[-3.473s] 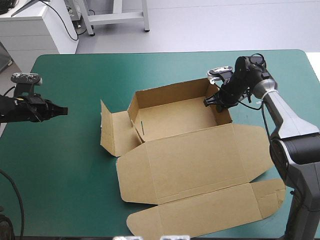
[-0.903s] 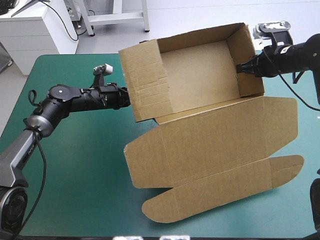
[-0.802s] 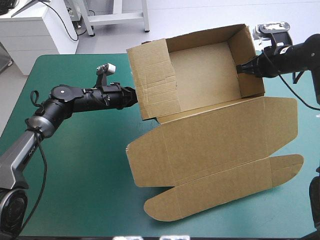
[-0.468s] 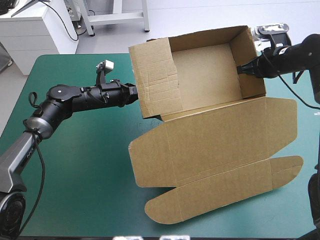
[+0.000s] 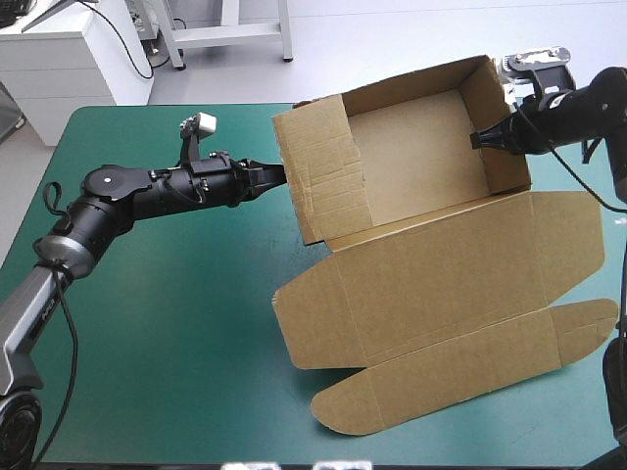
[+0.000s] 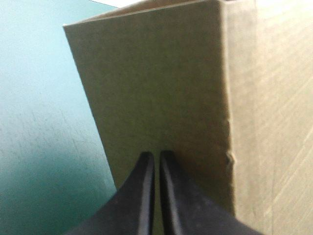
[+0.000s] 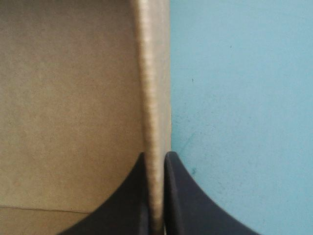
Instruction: Fold the box
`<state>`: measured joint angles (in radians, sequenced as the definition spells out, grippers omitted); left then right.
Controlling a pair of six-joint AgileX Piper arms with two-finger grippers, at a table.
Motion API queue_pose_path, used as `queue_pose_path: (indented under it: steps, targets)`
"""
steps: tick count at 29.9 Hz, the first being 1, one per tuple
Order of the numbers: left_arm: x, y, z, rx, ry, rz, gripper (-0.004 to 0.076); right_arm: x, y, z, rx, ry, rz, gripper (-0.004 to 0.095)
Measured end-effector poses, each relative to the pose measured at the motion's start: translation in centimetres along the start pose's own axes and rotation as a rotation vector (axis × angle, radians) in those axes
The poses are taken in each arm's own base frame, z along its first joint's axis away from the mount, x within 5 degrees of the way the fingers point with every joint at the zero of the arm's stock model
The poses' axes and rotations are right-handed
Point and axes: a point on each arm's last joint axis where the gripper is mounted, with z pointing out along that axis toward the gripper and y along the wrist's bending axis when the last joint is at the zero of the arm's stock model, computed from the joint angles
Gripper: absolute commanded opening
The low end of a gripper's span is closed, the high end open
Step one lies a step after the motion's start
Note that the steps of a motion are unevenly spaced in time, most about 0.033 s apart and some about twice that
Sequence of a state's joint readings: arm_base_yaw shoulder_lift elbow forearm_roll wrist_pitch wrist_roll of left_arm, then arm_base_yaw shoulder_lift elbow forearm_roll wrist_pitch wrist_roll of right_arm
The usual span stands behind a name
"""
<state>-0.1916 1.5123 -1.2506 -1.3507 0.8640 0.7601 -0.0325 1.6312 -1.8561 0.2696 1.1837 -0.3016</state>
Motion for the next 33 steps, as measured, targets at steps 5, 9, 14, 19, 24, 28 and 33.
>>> queue_pose_path:
  steps: [5, 9, 14, 19, 24, 28, 33]
  targets:
    - [0.0, 0.0, 0.0, -0.001, -0.001, 0.000, 0.0027, 0.0, 0.0, 0.0, 0.000, 0.001, 0.000, -0.0019]
    - [0.0, 0.0, 0.0, 0.000, -0.001, 0.001, 0.0040, 0.0, 0.0, 0.0, 0.000, 0.001, 0.000, -0.0019]
    - [0.1, -0.1, 0.0, 0.008, 0.009, 0.001, 0.0263, 0.0, 0.0, 0.0, 0.000, 0.001, 0.000, -0.0019]
    - [0.3, -0.6, 0.0, 0.058, 0.036, -0.013, 0.0532, 0.0, -0.1, 0.0, 0.013, 0.006, -0.007, -0.0019]
    - [0.2, -1.4, -0.1, 0.144, 0.024, -0.064, 0.0567, 0.1, -0.4, 0.0, 0.040, 0.014, -0.017, -0.0019]
    - [0.2, -1.6, -0.2, 0.162, 0.026, -0.072, 0.0566, 0.2, -0.4, 0.0, 0.039, 0.019, -0.017, -0.0019]
    - [0.1, -1.5, -0.2, 0.160, 0.018, -0.075, 0.0566, 0.2, -0.4, 0.0, 0.038, 0.021, -0.017, -0.0019]
